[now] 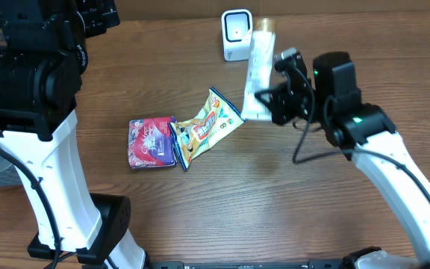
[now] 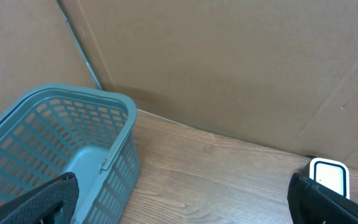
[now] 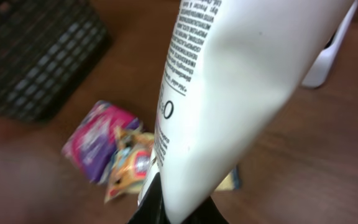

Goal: Scan the item barcode
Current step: 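Carry the white-green tube up to the white scanner with the right gripper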

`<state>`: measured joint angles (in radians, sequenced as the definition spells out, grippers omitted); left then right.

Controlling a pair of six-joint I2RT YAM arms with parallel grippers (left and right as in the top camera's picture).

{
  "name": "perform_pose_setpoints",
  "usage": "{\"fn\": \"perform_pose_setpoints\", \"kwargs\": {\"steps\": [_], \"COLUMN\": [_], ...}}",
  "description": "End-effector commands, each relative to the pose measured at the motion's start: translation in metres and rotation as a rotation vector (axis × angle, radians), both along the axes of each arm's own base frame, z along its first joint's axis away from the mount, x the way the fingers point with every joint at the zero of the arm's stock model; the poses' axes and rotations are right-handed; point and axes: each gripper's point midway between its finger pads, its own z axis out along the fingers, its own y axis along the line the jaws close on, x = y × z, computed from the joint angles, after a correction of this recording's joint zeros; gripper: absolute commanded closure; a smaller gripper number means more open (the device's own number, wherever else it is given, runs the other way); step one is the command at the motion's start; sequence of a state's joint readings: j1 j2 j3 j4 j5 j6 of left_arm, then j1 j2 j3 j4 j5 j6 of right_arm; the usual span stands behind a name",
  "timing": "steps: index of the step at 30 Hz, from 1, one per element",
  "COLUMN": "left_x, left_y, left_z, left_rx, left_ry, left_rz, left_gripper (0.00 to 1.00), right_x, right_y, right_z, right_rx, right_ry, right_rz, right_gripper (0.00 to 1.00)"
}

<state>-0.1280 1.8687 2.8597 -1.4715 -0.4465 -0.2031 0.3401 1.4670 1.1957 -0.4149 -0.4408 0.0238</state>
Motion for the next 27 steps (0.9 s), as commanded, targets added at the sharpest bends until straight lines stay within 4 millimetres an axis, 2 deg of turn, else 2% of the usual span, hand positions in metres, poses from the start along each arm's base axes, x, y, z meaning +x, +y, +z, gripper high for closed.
{"fn": "perform_pose_setpoints", "kwargs": {"steps": [1,4,7,11,18,23,27], "left_x": [0.005,0.005,0.005,0.005,0.005,0.005,0.005], "left_y": [0.005,0.005,0.005,0.005,0.005,0.005,0.005], "left_z": [-0.004,-0.004,-0.004,-0.004,-0.004,-0.004,-0.004], "left_rx": [0.021,0.021,0.021,0.021,0.021,0.021,0.021], "left_ry": [0.016,0.016,0.016,0.016,0.016,0.016,0.016], "left_rz": [0.014,0.014,0.014,0.014,0.014,0.014,0.014], "left_gripper": [0.00,0.00,0.00,0.00,0.00,0.00,0.00], "right_x": [0.049,0.079,0.112,0.141,0.177,0.194,0.201], "right_y": [-0.011,-0.015,-0.030,-0.042,-0.056,-0.065,-0.060], "right_z": [-0.001,-0.006,-0.013,-0.019,-0.011,-0.033,-0.049], "right_rx": [-0.047,-0.069,-0.159,-0.307,-0.510,-0.782,-0.982], "right_ry": [-0.099,-0.160,-0.210,-0.275,-0.465,-0.571,-0.642], "right_rz": [-0.148,-0.218,-0.329,-0.371,-0.406,-0.372,-0.311], "right_gripper": [0.96,0.96,0.96,0.96,0.96,0.96,0.96]}}
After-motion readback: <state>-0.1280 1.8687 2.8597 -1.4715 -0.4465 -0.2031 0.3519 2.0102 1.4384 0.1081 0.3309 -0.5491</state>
